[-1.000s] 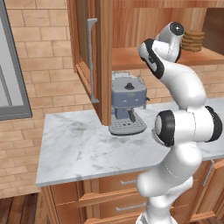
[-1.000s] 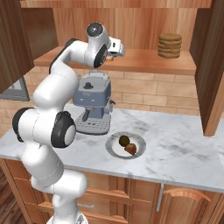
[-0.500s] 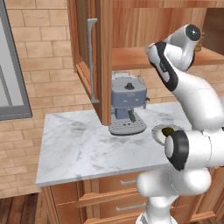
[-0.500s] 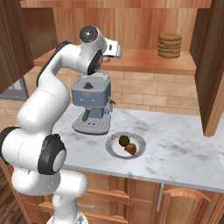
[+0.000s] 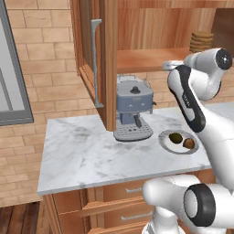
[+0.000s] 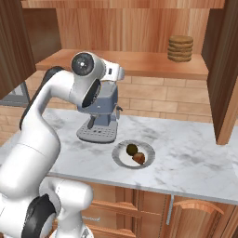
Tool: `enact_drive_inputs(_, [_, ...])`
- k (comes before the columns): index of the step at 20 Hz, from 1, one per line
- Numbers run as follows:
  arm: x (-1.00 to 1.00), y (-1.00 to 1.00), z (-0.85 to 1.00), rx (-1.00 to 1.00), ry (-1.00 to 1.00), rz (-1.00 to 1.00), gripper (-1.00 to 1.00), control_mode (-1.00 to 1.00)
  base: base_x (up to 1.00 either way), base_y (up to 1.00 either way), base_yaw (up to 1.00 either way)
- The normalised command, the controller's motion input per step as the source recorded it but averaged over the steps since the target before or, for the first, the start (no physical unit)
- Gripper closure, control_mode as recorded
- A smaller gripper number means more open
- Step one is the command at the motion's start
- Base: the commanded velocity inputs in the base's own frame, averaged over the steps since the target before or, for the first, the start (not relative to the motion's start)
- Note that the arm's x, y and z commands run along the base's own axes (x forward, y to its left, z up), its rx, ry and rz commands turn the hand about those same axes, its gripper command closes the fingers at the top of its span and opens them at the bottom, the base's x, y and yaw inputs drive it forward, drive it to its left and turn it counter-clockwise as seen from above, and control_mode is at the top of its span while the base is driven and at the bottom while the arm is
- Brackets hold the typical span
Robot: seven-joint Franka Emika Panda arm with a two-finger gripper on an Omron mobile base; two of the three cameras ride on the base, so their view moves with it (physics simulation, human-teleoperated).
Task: Pick the avocado and bread from the counter and place them on the plate. Then pick the jam from the cabinet and place it next to the plate. Lastly close the cabinet door.
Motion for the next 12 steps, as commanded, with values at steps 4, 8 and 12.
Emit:
enact_drive_inputs(4, [-0.94,-0.06,-0.02,0.03,0.00,0.10,1.00,-1.00,0.00,0.00,0.00])
enact_drive_inputs(8, [-0.69,-0.02,-0.09,0.00,0.00,0.17,1.00,-1.00,0.00,0.00,0.00])
enact_drive_inputs(12, [-0.56,0.00,-0.23,0.00,0.00,0.22,1.00,-1.00,0.00,0.00,0.00])
